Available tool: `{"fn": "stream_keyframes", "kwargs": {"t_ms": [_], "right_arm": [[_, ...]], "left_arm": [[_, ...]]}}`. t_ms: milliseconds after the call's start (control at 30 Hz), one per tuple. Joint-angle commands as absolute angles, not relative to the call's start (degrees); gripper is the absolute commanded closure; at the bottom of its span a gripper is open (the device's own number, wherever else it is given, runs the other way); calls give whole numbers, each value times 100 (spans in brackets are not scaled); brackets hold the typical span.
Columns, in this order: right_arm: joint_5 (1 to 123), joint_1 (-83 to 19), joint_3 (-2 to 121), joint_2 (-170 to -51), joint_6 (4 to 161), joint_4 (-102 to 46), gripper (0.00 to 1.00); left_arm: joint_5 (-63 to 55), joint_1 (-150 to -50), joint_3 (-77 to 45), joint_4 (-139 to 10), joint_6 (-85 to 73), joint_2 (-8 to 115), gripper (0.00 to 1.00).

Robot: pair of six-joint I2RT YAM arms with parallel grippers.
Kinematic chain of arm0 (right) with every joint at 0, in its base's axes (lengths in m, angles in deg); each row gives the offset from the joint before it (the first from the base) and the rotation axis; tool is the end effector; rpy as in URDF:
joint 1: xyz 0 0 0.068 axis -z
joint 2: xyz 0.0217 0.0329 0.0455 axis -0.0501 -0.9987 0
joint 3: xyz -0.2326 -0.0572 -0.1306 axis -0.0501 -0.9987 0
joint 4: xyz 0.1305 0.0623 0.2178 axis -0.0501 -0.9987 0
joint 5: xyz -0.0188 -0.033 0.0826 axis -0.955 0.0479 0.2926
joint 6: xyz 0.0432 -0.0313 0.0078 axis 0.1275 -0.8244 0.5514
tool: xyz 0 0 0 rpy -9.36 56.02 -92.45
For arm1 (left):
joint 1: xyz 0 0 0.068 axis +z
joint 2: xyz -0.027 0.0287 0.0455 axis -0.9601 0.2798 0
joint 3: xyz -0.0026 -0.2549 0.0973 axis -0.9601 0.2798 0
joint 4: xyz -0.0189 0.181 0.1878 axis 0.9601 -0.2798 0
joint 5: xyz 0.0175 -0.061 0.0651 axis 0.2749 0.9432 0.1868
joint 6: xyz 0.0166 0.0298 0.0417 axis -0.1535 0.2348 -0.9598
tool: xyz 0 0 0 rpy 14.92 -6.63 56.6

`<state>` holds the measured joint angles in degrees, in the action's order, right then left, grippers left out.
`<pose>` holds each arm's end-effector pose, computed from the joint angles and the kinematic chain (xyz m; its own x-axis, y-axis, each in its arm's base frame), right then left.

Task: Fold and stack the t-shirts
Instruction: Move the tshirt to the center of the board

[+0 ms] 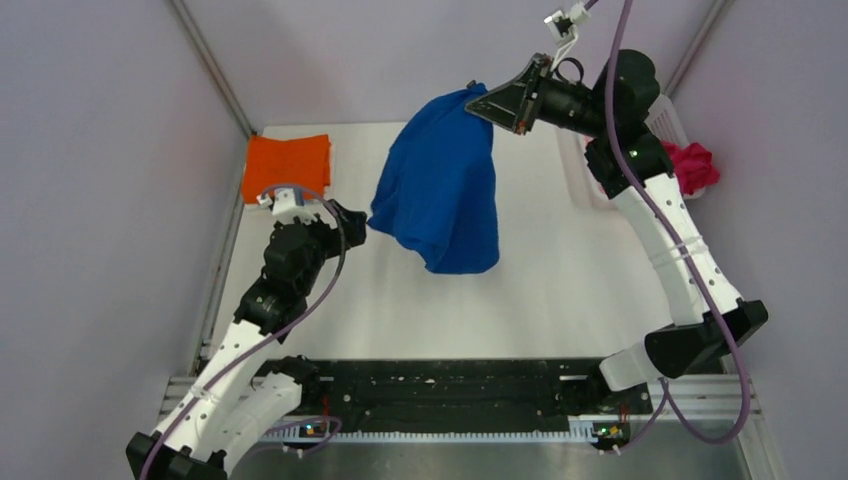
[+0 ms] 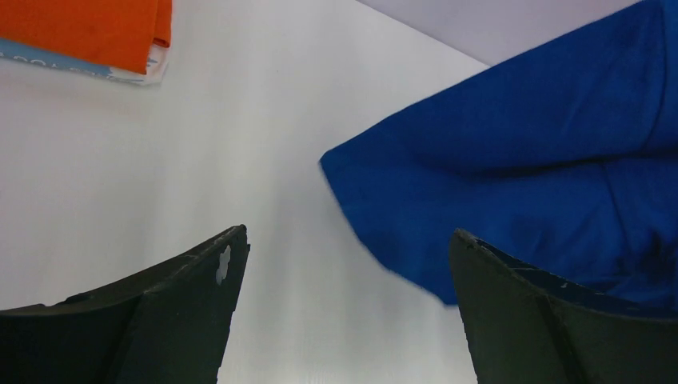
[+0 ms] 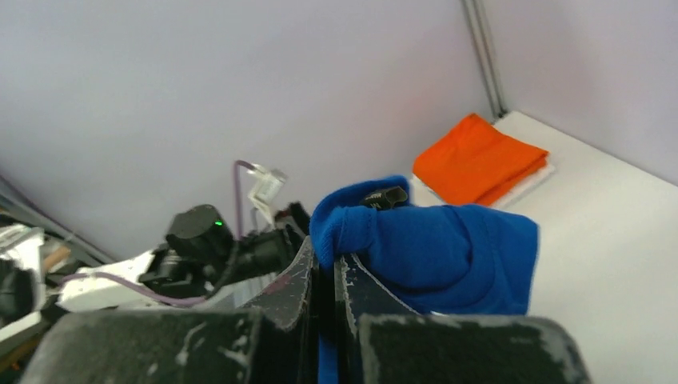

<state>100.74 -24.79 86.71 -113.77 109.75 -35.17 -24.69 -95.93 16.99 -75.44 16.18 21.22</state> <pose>0.2709 0.1366 0.5307 -0.3682 0.2713 -0.8893 -0.8549 0.2771 0.4385 0.1705 -0.0612 0.3122 -0.2689 -0.4745 -0.8382 0.0314 0.8654 -0.5000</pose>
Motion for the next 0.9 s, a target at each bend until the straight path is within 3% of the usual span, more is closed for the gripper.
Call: {"fn": "stream_keyframes", "kwargs": {"t_ms": [0,100,167,233,367,467,867], "right_arm": [[9457,-2436,7920,-11285,10113,-3577,96],[7607,-2342,6731,-11077,9069,-4317,87],[6066,-2240,5777,-10939,9083,-4432,72],[4978,-2037,5103,-10898,9313,-4516,46],[3933,-1781,4779,-10747,9839,-4910,17],[4143,-1776,4356,-10407,9949,-4580,2],[5745,-1776,3438,-10069,9523,-3377,1]], "left_arm": [[-2849,-9591,1780,-7702,1763,1956,1],[-3127,-9594,1768,-7848,1845,2017,1],[-3278,-9594,1746,-7921,1888,2116,1],[-3301,-9597,1689,-7976,1925,2258,1],[-3226,-9597,1597,-8039,2073,2673,1],[-2942,-9593,1574,-8055,2122,3063,1],[-2726,-9387,932,-7968,2233,5122,1]]}}
